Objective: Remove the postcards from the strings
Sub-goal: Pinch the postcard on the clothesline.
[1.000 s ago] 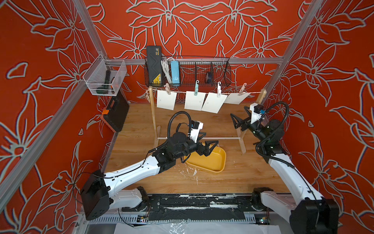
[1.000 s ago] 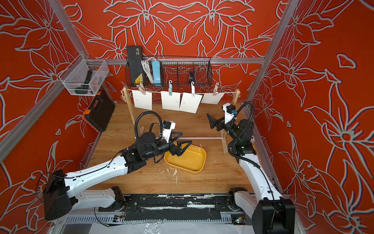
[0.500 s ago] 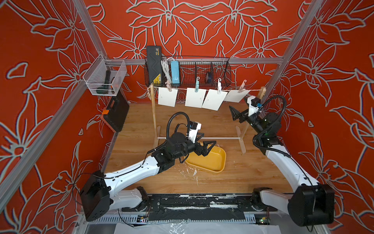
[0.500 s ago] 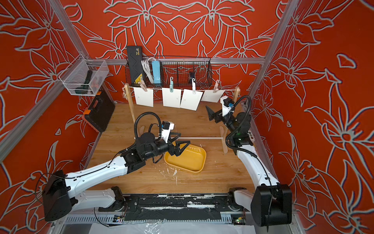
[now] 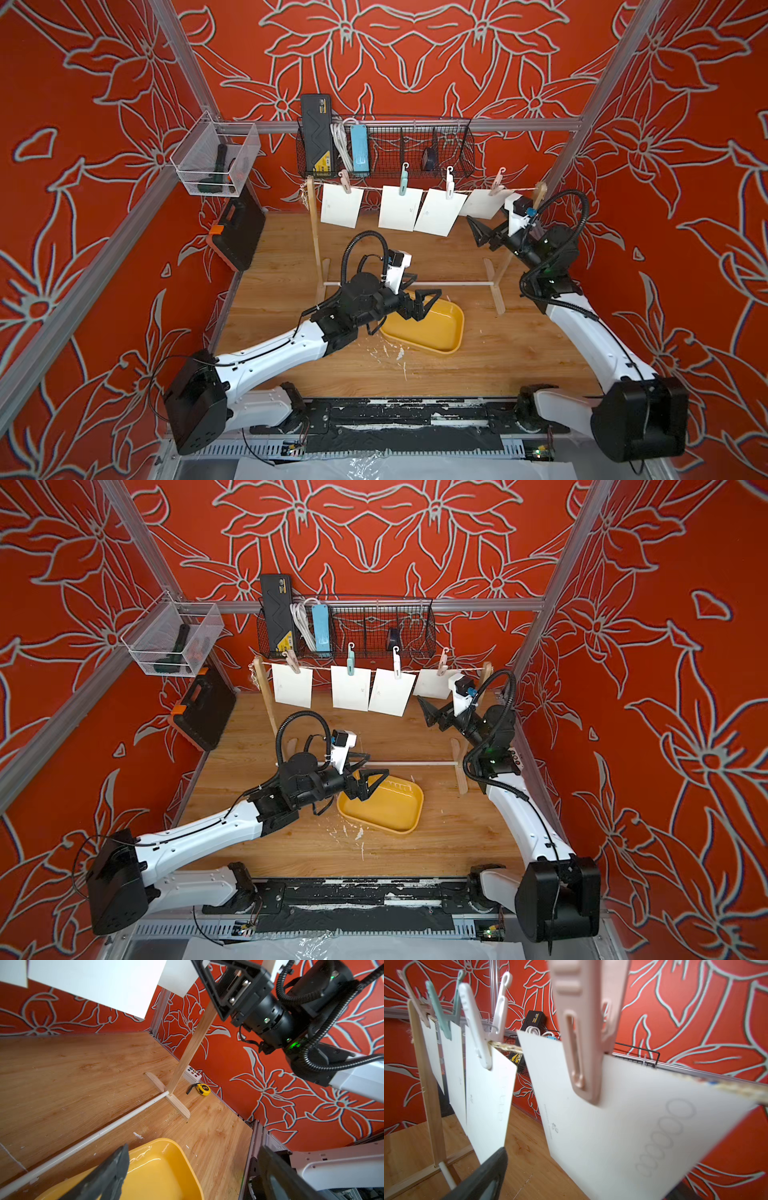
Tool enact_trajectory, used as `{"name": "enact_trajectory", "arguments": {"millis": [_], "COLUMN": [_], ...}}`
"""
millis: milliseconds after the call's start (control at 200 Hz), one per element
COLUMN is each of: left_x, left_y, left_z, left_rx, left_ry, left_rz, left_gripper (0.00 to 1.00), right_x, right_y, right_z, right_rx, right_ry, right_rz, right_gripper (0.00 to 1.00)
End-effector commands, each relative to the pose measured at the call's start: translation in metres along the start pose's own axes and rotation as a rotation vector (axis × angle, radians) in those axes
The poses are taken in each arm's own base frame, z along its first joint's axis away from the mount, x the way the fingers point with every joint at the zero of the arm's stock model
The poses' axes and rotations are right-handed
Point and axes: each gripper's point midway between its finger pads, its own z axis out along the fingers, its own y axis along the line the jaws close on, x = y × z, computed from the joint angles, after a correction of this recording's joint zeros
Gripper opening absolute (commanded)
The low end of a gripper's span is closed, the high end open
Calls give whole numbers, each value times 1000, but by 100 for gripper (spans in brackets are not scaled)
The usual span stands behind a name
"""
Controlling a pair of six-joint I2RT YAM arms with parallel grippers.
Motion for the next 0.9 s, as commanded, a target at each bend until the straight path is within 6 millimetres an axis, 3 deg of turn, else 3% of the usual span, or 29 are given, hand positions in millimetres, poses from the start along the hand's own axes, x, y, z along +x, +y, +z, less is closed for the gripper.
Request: {"name": "enact_trajectory", "arguments": {"millis": [0,280,596,896], "left_x": [-13,-33,-75,-105], "left_y": [-7,-14,-27,-32], "left_z": [-2,5,10,34], "left_rx": [34,92,220,332], "left_ry": [-41,-150,-365,-424], "left_rz": [-1,-33,-111,-202], "left_gripper": [95,95,98,98], "right_x": [-21,-36,-35,-35], "right_y": [25,45,46,46], "right_z": [-13,-29,-33,-35], "right_rx": [-97,-173,-159,-155], "right_ry": [-14,16,30,34], "right_rz": [-13,41,59,66], "right_gripper": [95,92,92,93]}}
